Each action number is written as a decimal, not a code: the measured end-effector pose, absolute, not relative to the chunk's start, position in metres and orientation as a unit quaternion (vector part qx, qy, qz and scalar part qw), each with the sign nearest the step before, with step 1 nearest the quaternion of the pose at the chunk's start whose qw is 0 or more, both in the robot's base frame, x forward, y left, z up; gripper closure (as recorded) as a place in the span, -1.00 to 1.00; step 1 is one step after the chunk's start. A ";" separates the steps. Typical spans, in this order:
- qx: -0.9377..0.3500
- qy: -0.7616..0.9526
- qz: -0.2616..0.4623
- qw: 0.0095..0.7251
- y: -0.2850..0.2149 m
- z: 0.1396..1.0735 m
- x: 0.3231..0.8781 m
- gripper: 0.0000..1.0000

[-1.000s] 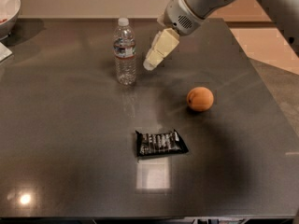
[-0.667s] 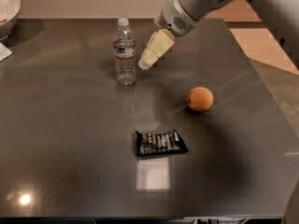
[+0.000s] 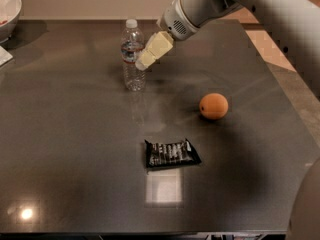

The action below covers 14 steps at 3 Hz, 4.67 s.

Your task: Move water bottle near orange

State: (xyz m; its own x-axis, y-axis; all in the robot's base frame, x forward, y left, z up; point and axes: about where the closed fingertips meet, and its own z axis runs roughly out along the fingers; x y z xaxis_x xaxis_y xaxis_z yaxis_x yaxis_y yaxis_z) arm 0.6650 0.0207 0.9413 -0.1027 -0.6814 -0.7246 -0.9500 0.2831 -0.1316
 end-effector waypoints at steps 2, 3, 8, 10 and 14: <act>-0.558 0.711 0.215 0.369 0.044 0.943 0.678 -1.00; -0.557 0.708 0.224 0.371 0.055 0.943 0.682 -1.00; -0.546 0.720 0.208 0.374 0.006 0.962 0.641 1.00; -0.523 0.752 0.172 0.364 -0.050 0.961 0.610 1.00; -0.474 0.777 0.159 0.382 -0.098 0.946 0.602 0.17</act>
Offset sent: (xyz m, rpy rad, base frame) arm 0.0208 0.0336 0.0071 0.0964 0.0058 0.0074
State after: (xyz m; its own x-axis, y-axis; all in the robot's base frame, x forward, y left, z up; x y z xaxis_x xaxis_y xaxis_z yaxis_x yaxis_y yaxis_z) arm 0.6021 -0.0978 0.9461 -0.2590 -0.6143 -0.7453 -0.8578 0.5009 -0.1148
